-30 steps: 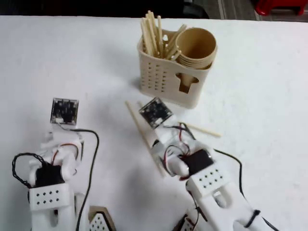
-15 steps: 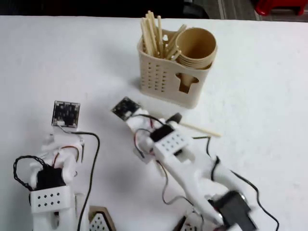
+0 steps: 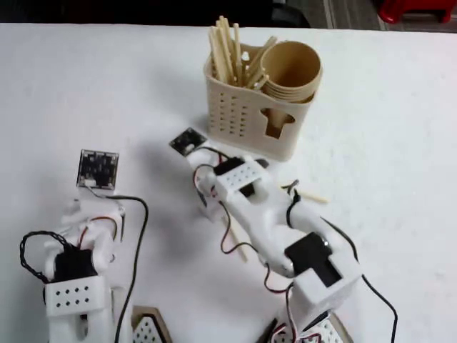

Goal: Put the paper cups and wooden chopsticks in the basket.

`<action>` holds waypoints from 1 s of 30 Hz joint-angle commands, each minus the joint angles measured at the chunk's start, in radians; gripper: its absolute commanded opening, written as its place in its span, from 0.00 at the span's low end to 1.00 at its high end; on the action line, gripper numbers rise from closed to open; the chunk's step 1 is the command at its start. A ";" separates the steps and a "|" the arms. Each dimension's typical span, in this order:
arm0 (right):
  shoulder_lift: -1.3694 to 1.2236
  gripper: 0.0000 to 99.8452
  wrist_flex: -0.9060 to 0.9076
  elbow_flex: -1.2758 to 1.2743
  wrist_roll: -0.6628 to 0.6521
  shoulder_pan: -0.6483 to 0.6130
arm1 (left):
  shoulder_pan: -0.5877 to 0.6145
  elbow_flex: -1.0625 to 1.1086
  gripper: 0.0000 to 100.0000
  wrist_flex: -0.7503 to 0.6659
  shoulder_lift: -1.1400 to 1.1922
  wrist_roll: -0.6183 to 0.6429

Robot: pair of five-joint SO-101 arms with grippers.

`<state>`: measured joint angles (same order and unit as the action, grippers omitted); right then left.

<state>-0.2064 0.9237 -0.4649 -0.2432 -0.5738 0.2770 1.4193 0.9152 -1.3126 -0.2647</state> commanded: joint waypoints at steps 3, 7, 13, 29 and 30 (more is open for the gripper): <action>-0.050 0.52 0.087 0.089 0.005 0.031 | 0.012 -0.005 0.03 -0.021 -0.016 -0.006; -0.094 0.37 0.107 0.109 0.005 0.033 | 0.012 -0.005 0.03 -0.021 -0.016 -0.006; -0.116 0.28 0.142 0.133 0.005 0.033 | 0.012 -0.005 0.03 -0.021 -0.016 -0.006; -0.036 0.05 0.246 0.112 0.002 0.016 | 0.012 -0.005 0.03 -0.023 -0.016 -0.006; -0.035 0.03 0.246 0.112 0.000 0.018 | 0.012 -0.005 0.03 -0.023 -0.016 -0.006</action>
<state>-0.2770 1.1492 -0.3468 -0.2432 -0.5524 0.2770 1.4193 0.9152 -1.3126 -0.2647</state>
